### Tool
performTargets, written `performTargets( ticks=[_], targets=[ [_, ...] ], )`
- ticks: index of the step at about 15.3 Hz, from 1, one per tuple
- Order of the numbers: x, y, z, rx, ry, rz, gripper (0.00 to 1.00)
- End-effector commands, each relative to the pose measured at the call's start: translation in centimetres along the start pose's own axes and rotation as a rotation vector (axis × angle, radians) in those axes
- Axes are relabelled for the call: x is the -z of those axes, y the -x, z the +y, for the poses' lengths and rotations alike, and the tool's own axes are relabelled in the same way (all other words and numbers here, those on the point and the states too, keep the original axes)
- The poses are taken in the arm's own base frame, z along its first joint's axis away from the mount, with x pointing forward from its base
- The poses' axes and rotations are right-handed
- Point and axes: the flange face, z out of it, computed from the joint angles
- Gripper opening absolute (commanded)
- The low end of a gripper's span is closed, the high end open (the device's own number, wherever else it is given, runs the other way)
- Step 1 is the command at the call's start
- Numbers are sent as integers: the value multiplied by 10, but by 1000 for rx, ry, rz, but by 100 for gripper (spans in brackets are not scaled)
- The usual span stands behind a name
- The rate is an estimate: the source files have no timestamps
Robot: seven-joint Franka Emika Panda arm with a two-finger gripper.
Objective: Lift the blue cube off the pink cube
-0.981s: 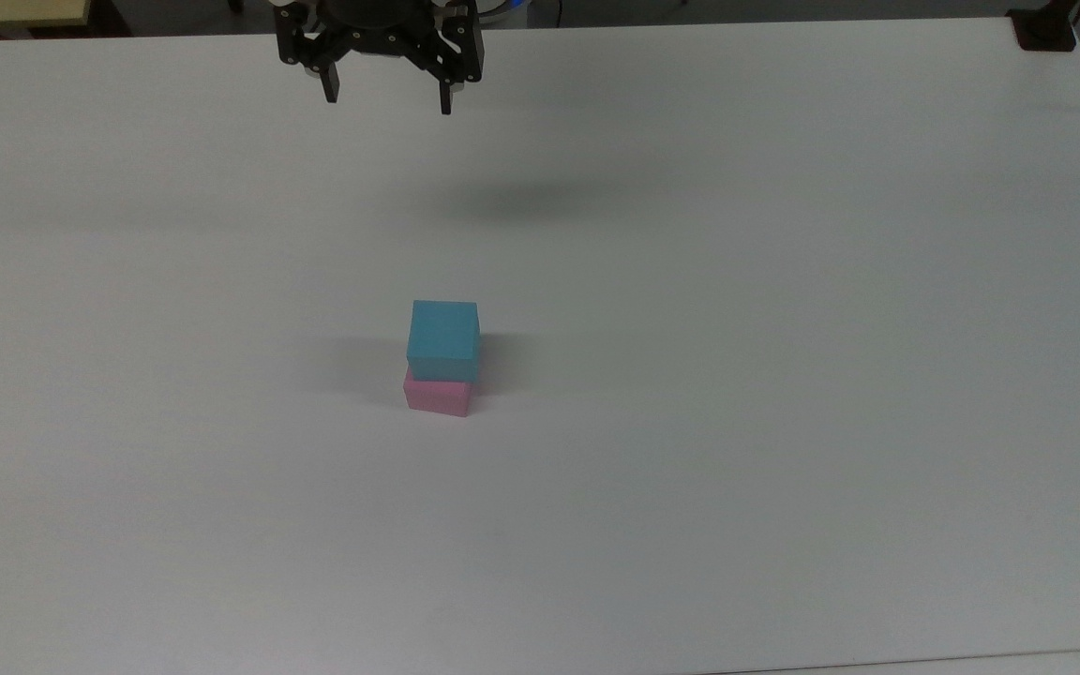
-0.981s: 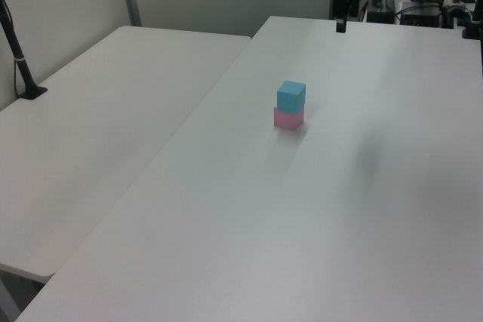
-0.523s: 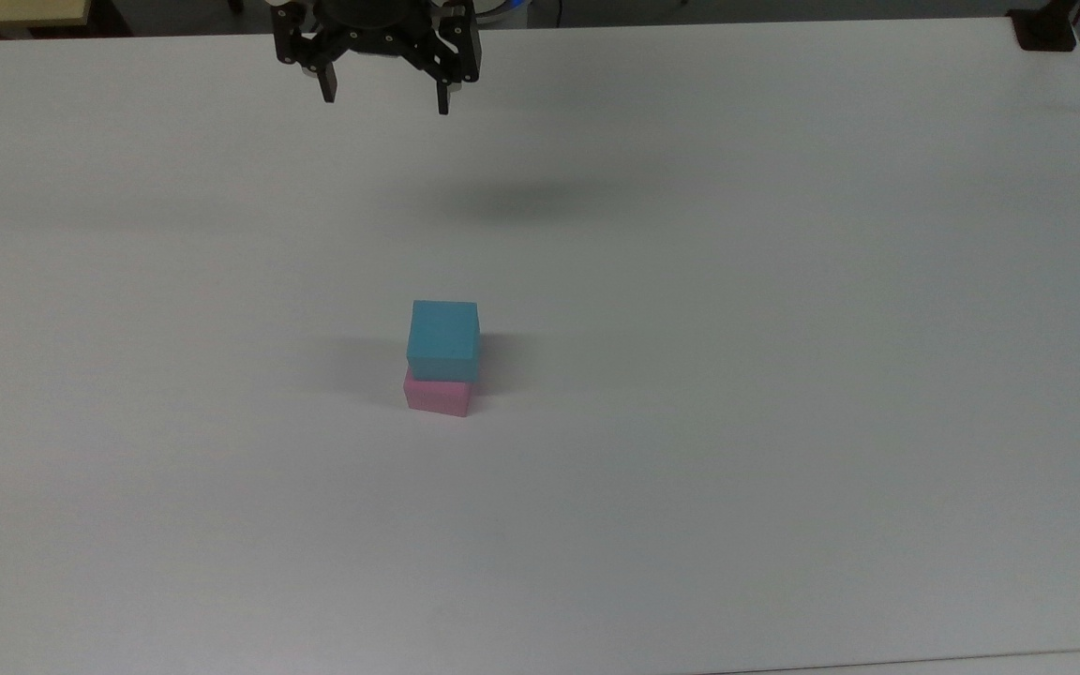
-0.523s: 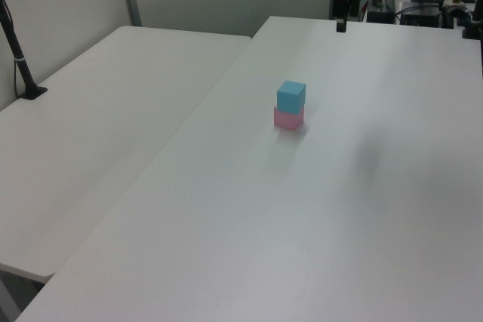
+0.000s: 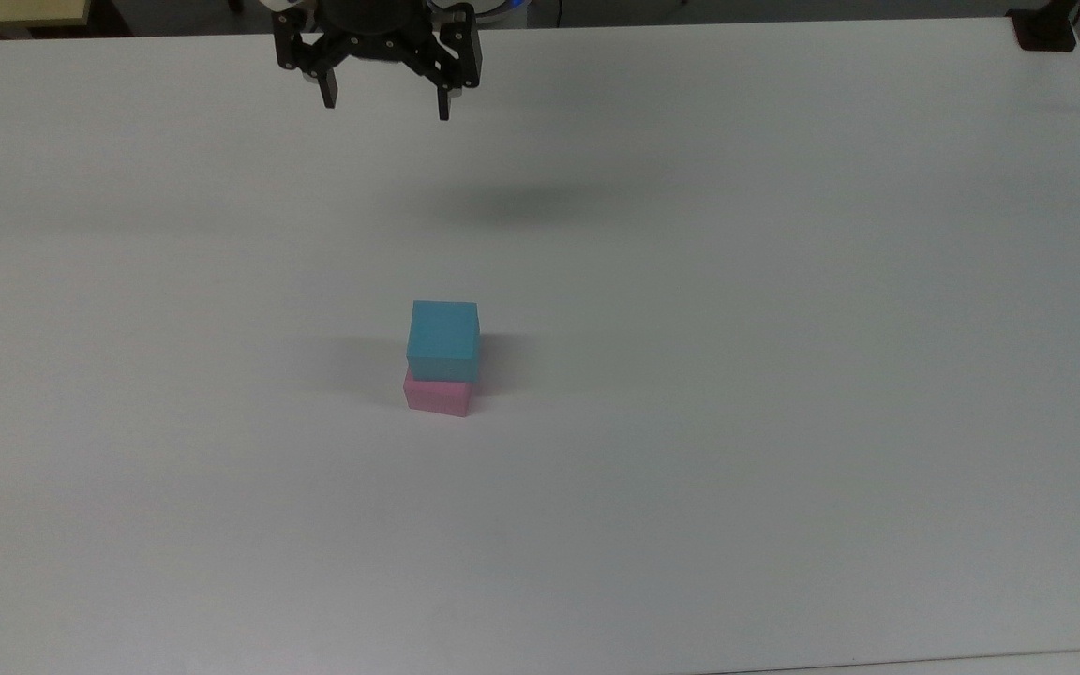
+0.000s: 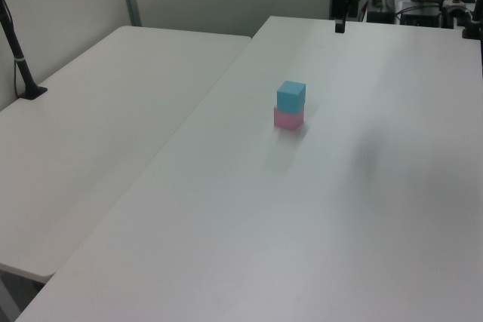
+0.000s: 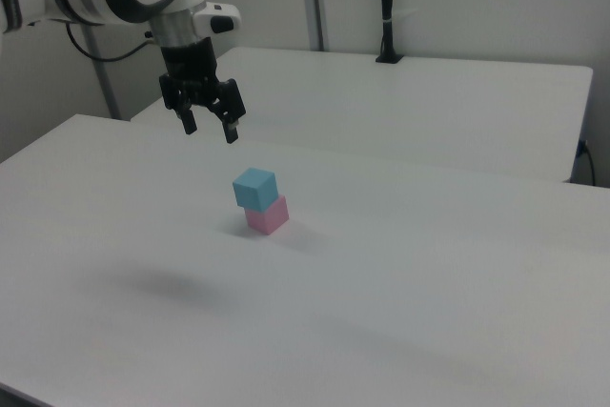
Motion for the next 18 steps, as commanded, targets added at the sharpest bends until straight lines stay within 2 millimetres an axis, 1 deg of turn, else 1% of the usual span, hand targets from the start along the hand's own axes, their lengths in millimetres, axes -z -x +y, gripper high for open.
performTargets(
  ticks=[1, 4, 7, 9, 11, 12, 13, 15, 17, 18],
  targets=[
    [-27, -22, -11, -5, -9, 30, 100],
    [-63, -47, -22, -8, -37, 64, 100],
    [-103, -65, -35, 4, -31, 67, 100],
    [-123, -73, -39, 2, -28, 72, 100],
    [-140, -80, -44, -36, -24, 77, 100],
    [-148, -82, -54, -40, -22, 81, 100],
    [-161, -85, -64, -40, -21, 85, 100],
    [-169, -86, -66, -47, -18, 76, 100],
    [-172, -87, -71, -36, -15, 77, 99],
    [-180, -87, -72, -32, -8, 66, 92]
  ],
)
